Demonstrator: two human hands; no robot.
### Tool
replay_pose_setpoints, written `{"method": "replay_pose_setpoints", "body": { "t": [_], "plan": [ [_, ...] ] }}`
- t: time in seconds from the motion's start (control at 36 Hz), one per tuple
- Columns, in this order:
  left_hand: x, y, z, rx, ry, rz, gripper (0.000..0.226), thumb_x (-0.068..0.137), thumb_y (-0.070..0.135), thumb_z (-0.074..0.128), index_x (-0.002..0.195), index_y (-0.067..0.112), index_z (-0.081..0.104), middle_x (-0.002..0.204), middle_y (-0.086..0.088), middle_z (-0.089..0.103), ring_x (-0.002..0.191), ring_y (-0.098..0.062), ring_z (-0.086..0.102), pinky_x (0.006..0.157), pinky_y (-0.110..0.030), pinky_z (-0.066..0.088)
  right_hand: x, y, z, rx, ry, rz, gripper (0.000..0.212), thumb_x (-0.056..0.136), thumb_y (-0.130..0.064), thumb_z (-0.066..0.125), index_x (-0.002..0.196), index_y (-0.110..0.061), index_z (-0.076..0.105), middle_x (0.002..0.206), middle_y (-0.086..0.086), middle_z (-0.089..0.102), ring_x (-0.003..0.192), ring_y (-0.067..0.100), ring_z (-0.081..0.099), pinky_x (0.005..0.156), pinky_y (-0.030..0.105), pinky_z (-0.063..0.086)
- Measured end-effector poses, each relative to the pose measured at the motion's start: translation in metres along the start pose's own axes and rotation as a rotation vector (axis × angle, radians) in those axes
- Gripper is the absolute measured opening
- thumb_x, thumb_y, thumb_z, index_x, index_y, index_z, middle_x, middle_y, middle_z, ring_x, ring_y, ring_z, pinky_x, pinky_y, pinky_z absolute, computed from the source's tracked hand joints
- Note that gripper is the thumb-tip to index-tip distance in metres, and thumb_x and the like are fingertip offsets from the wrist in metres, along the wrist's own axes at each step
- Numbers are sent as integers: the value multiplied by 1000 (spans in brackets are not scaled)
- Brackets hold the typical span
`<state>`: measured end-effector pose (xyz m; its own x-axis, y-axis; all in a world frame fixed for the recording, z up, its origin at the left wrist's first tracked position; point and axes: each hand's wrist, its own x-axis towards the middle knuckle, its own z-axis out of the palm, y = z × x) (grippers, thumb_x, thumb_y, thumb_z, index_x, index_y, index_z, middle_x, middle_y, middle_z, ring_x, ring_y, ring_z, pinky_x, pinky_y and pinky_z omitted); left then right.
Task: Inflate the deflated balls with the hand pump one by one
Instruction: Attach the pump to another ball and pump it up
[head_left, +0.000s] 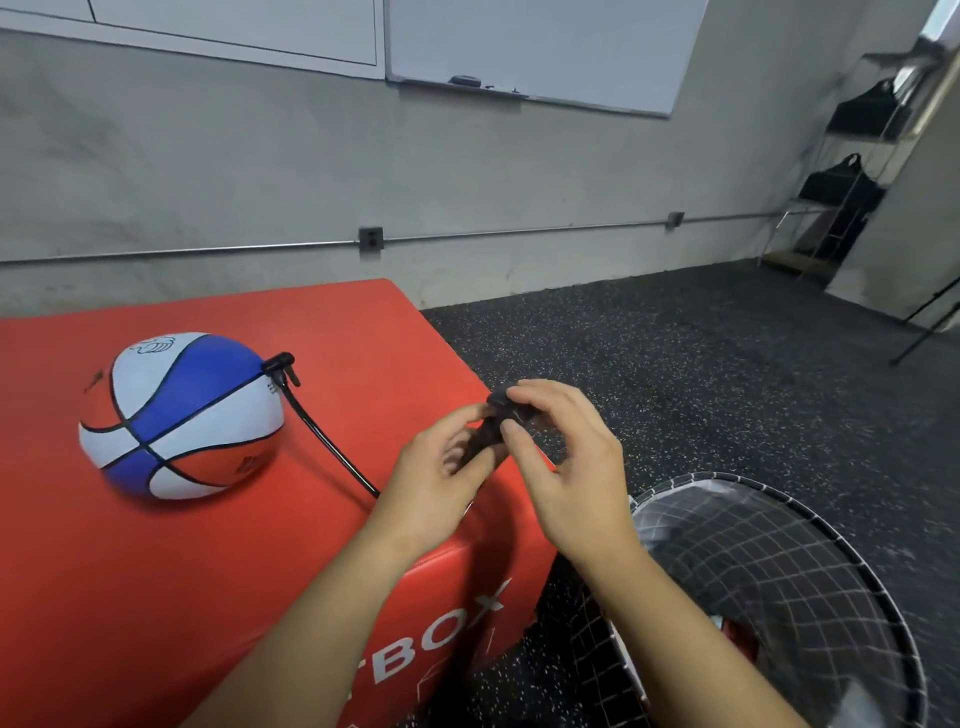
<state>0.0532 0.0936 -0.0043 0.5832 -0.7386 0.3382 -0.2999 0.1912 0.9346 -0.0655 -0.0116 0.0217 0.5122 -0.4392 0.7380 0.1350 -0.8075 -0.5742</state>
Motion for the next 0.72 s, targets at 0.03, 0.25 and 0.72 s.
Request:
{"method": "replay_pose_setpoints", "body": {
  "t": [0.03, 0.25, 0.72],
  "plan": [
    [0, -1, 1, 9, -8, -3, 36, 97, 8, 72, 120, 36, 67, 102, 3, 79, 95, -7, 72, 88, -19, 52, 1, -1, -3, 1, 10, 1, 27, 95, -4, 73, 120, -15, 73, 125, -5, 67, 122, 12, 63, 103, 38, 52],
    [-1, -10, 14, 170, -57, 26, 34, 93, 27, 75, 122, 43, 66, 105, 9, 78, 102, -13, 73, 96, -27, 53, 20, -1, -47, 80, 279, 63, 28, 99, -3, 67, 121, -19, 71, 123, -1, 69, 115, 22, 66, 98, 38, 53],
    [3, -16, 21, 251, -68, 23, 36, 88, 44, 70, 123, 43, 67, 106, 11, 76, 105, -11, 71, 104, -44, 52, 21, 12, -72, 64, 369, 90, 38, 97, 5, 65, 126, -19, 70, 123, -2, 68, 112, 22, 65, 97, 45, 54]
  ]
}}
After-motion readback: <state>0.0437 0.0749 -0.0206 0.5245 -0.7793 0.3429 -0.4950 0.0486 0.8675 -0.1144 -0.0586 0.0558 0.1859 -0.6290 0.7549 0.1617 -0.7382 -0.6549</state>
